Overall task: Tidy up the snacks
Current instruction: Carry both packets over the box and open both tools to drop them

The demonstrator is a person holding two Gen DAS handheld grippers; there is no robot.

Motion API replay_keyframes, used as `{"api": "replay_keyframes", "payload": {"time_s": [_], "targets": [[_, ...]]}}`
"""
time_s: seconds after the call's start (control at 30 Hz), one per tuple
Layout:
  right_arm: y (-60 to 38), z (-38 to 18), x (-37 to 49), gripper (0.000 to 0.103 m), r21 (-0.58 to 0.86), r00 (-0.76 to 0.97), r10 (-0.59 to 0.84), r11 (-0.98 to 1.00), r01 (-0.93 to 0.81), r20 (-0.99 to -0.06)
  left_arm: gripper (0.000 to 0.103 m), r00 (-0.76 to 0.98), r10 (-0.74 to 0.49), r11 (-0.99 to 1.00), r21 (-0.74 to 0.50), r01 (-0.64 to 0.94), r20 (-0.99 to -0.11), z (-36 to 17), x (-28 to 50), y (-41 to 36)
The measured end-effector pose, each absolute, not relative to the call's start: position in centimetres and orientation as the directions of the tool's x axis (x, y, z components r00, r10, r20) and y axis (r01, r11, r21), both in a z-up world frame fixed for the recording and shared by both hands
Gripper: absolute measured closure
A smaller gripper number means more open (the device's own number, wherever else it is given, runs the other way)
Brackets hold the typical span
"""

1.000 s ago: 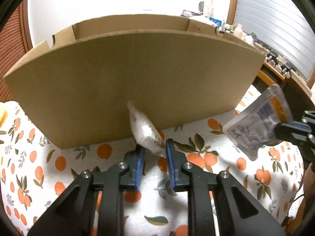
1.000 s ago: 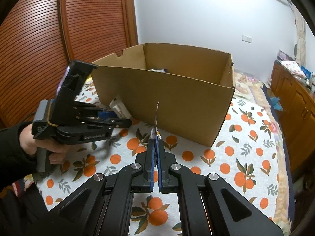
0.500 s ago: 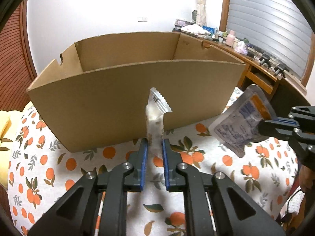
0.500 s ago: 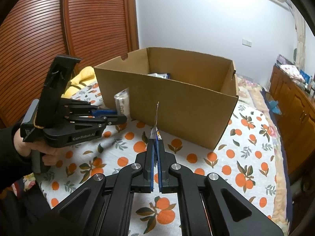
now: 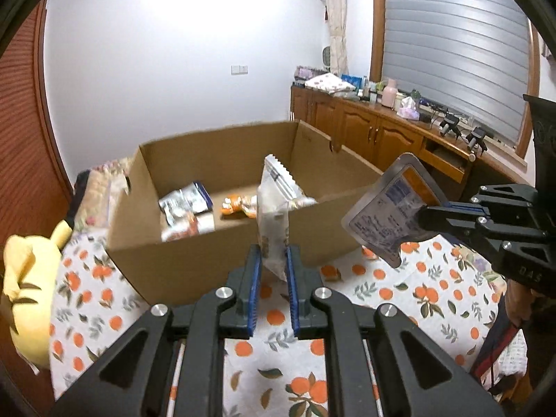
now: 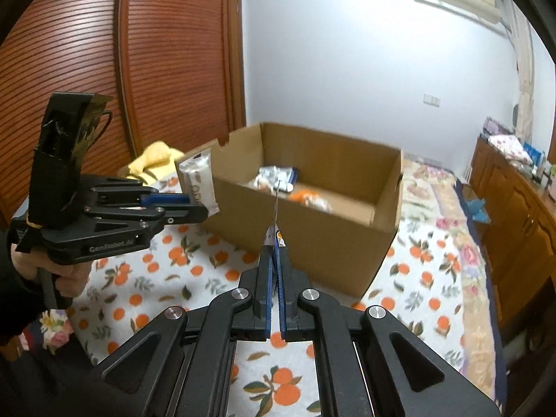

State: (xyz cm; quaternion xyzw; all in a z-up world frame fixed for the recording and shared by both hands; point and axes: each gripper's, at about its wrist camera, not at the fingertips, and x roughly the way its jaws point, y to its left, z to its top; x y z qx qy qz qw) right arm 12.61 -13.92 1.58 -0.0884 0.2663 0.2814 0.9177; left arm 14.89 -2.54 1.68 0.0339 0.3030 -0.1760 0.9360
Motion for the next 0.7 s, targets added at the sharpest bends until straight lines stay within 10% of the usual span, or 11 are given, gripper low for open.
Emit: {"api": "replay_keyframes", "payload": {"time_s": [0.7], "targets": [[-11.7, 5.0, 20.5, 0.103, -0.06, 0.73, 0.475, 0.818, -0.573, -0.492, 0.092, 0.762, -0.235, 0.954, 0.008, 0.3, -0.603, 2.8, 23.8, -1.3]]}}
